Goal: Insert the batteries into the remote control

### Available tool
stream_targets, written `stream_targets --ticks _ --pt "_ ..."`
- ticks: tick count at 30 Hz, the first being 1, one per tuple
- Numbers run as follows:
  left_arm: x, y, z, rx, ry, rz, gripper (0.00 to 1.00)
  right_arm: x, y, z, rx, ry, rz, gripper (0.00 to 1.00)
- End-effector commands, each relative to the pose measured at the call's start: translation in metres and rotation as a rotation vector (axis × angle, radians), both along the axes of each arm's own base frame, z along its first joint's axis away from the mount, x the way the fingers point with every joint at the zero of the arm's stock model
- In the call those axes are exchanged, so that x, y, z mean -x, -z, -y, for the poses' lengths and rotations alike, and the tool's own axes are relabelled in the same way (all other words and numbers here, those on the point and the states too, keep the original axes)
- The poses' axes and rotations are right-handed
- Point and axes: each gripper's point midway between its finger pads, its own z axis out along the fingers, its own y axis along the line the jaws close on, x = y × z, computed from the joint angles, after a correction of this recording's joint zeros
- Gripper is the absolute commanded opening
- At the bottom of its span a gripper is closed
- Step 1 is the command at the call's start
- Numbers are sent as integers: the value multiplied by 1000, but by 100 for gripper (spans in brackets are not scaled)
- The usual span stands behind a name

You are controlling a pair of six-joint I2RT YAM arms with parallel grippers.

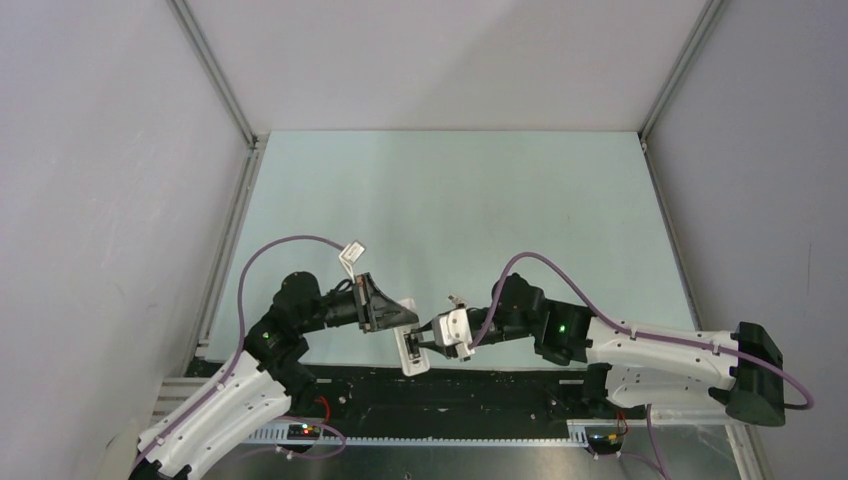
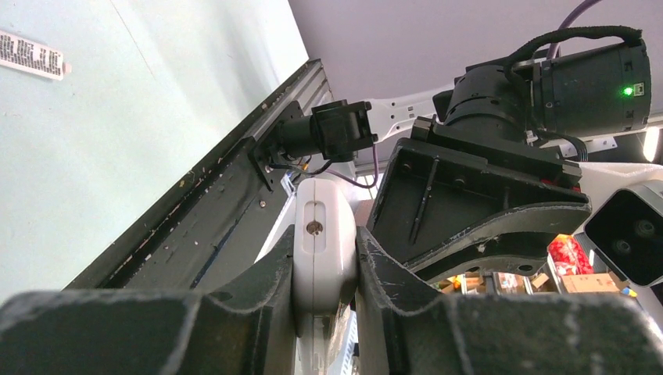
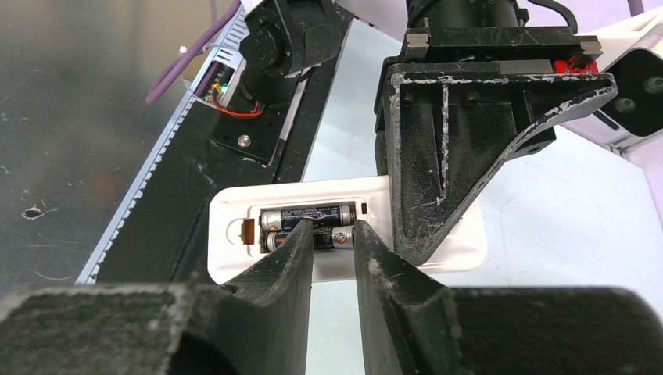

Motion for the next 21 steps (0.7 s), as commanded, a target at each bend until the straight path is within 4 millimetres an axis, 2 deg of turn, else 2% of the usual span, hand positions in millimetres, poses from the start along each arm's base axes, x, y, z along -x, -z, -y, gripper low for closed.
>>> stream_targets --ticks 1,6,15,21 --pt "-1 -26 1 72 -3 48 0 13 24 8 98 -33 -22 28" --pt "-1 -27 1 75 -6 48 0 16 26 7 106 -36 -13 28" --pt "-3 -29 2 78 -7 50 0 22 41 14 185 -51 -20 27" --pt "-4 -28 3 75 -6 48 0 24 47 10 220 -58 -19 26"
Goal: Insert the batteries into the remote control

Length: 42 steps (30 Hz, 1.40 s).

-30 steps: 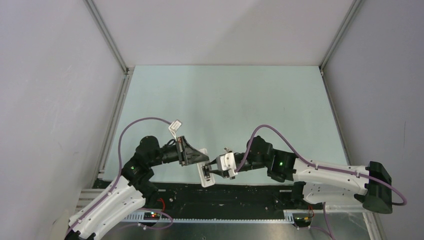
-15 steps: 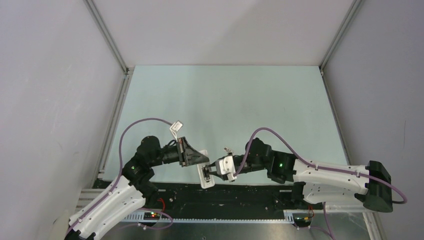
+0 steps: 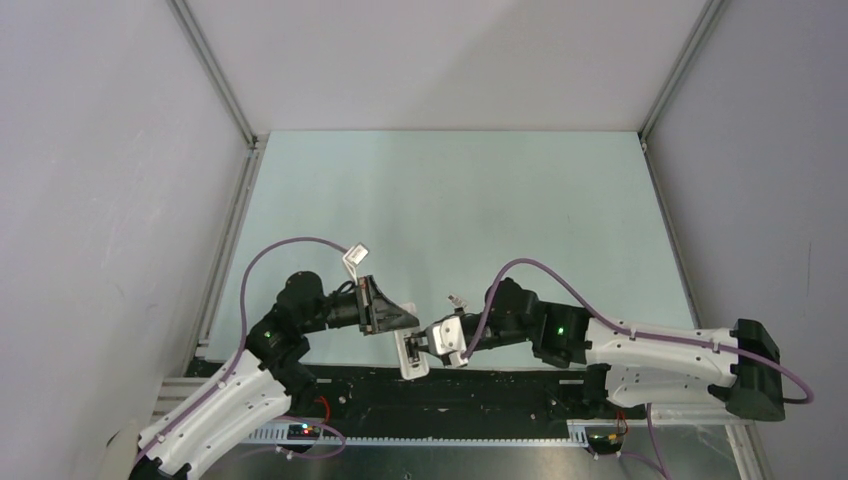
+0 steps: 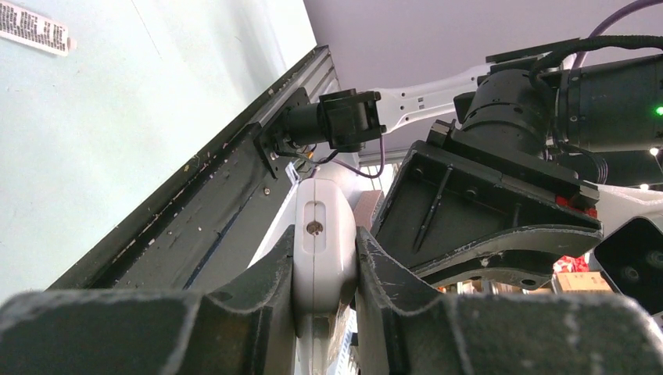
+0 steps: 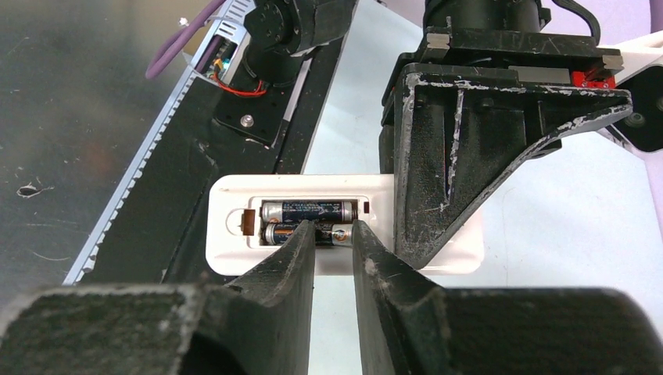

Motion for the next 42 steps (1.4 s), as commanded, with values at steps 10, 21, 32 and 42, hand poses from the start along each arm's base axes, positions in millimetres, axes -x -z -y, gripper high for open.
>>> stream_targets --ticks 10,21,32,42 --pt "-8 -37 3 102 -22 84 0 18 52 6 242 -23 -51 23" --pt "-8 -40 3 109 -27 86 0 15 64 12 325 20 -33 20" --pt "-10 -30 3 87 -30 85 0 15 26 12 202 66 -59 22" --pt "-24 -2 3 18 -83 95 0 1 -64 3 -168 217 -250 39"
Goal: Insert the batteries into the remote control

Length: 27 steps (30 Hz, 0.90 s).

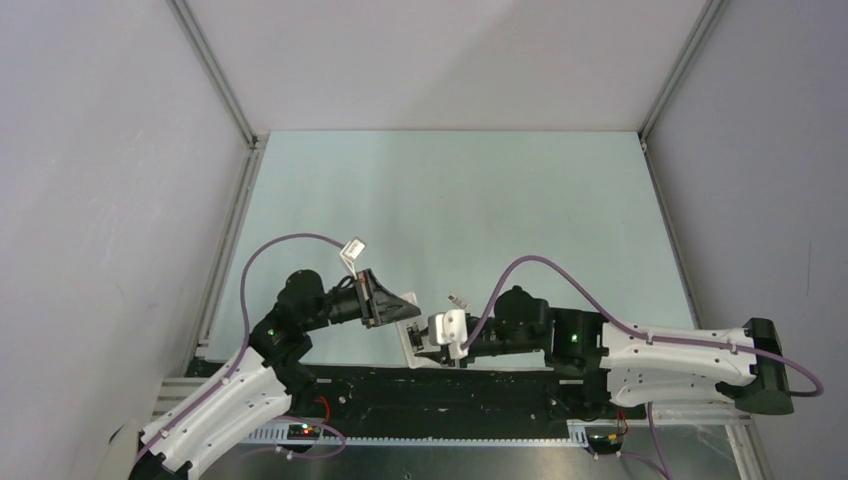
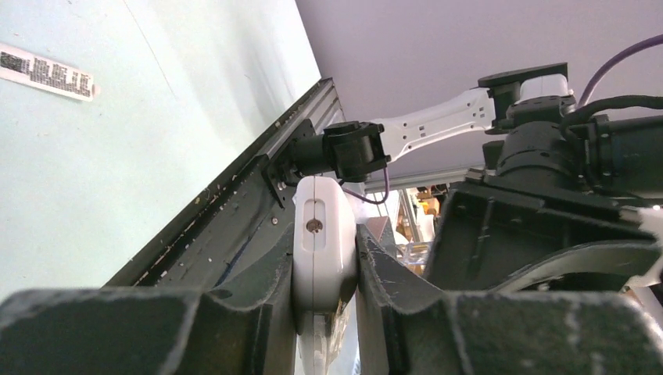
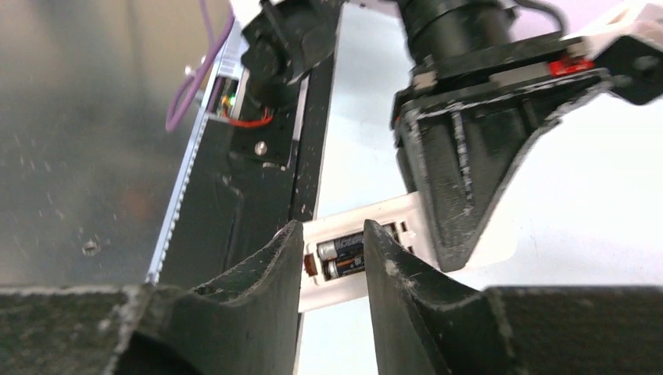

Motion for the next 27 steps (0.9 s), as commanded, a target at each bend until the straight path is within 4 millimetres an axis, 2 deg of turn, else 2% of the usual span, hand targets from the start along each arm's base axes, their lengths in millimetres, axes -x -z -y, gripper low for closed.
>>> stream_targets --ticks 1,5,6,10,11,15,16,19,20,21,23,27 --pt "-10 3 0 -4 -37 63 0 -13 -45 1 -179 132 -140 40" --pt "-16 16 -3 -51 -67 64 0 -30 -49 14 -204 251 -228 46" --pt "-17 20 -4 -65 -76 57 0 -39 -50 19 -218 303 -242 46" --pt "-19 27 -8 -96 -99 62 0 -65 -36 41 -232 461 -331 50" --pt "-20 29 -9 -105 -104 59 0 -74 -30 47 -225 500 -351 52" --pt "-20 36 -16 -133 -139 43 0 -98 21 75 -112 663 -431 60" --pt "-20 37 -18 -135 -150 43 0 -99 35 80 -78 683 -466 61" --pt "-18 41 -20 -129 -160 25 0 -120 61 97 -29 800 -561 66" --pt "-18 41 -21 -124 -165 23 0 -117 68 97 -4 790 -610 67" --pt "-18 43 -21 -122 -168 12 0 -125 78 102 18 826 -636 68" --pt "-17 44 -22 -116 -171 2 1 -128 93 103 65 837 -695 70" --pt "-16 41 -21 -105 -172 0 4 -130 114 98 149 820 -729 76"
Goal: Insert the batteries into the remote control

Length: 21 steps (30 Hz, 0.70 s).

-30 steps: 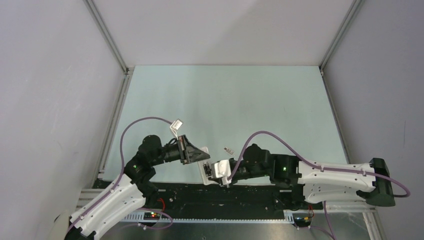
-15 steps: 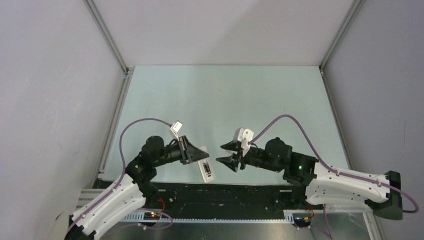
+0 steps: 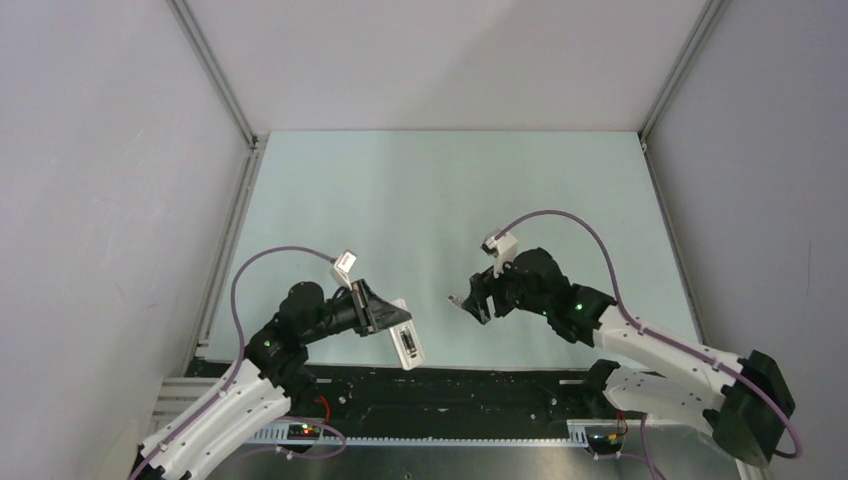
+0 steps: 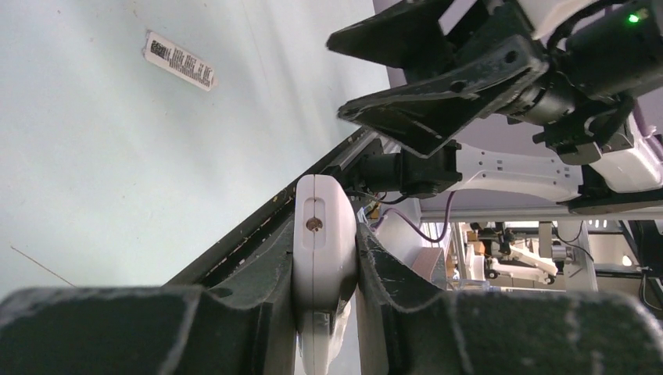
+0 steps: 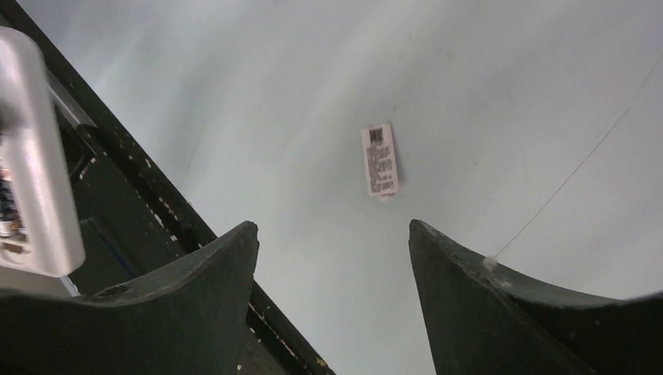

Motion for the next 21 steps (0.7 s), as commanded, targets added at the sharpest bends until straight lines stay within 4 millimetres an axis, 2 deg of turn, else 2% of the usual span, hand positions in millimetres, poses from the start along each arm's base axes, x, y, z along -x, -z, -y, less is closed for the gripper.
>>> stream_targets --ticks 1,7,13,21 --pt "-4 -11 0 30 -19 20 4 9 17 -12 10 -62 -109 78" --pt "-4 -13 1 29 -17 15 6 9 52 -25 106 -114 -191 75" --pt "-4 -13 1 32 -17 6 6 -8 69 -32 242 -96 -141 78" --pt "-4 -16 2 34 -15 7 6 -21 95 -36 389 -109 -154 79"
